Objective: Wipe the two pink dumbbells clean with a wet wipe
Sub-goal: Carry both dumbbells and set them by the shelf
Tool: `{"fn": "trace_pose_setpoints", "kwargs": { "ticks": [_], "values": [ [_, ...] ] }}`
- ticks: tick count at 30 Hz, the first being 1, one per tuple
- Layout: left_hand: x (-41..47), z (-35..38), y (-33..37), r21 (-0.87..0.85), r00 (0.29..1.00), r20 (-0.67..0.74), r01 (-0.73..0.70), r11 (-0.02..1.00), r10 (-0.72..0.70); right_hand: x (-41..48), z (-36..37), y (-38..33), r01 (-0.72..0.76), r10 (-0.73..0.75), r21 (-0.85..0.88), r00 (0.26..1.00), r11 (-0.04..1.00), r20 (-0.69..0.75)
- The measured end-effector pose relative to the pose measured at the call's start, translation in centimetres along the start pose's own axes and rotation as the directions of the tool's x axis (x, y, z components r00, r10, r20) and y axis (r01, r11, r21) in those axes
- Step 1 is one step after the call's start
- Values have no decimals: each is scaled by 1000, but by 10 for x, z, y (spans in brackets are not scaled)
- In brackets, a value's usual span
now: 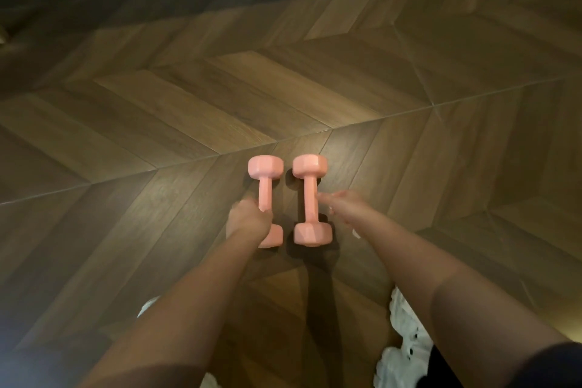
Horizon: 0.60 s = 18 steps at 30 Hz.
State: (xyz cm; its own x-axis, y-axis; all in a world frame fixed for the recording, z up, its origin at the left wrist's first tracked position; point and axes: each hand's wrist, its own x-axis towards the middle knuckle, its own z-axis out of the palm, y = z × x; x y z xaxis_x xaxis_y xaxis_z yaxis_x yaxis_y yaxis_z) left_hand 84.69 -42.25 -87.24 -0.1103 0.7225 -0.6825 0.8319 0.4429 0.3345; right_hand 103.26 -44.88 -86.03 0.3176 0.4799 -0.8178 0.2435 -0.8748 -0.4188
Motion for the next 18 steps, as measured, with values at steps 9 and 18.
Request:
{"fn": "trace_pose_setpoints", "kwargs": {
  "ticks": [9, 18],
  "values": [
    [71, 14, -9, -303, 974, 222, 33, 952, 37, 73, 23, 18, -73, 51, 160, 989, 984, 141],
    [15, -24, 36, -379, 962, 267, 47, 924, 61, 14, -34, -6, -120, 44, 345, 974, 931, 222]
  ]
}}
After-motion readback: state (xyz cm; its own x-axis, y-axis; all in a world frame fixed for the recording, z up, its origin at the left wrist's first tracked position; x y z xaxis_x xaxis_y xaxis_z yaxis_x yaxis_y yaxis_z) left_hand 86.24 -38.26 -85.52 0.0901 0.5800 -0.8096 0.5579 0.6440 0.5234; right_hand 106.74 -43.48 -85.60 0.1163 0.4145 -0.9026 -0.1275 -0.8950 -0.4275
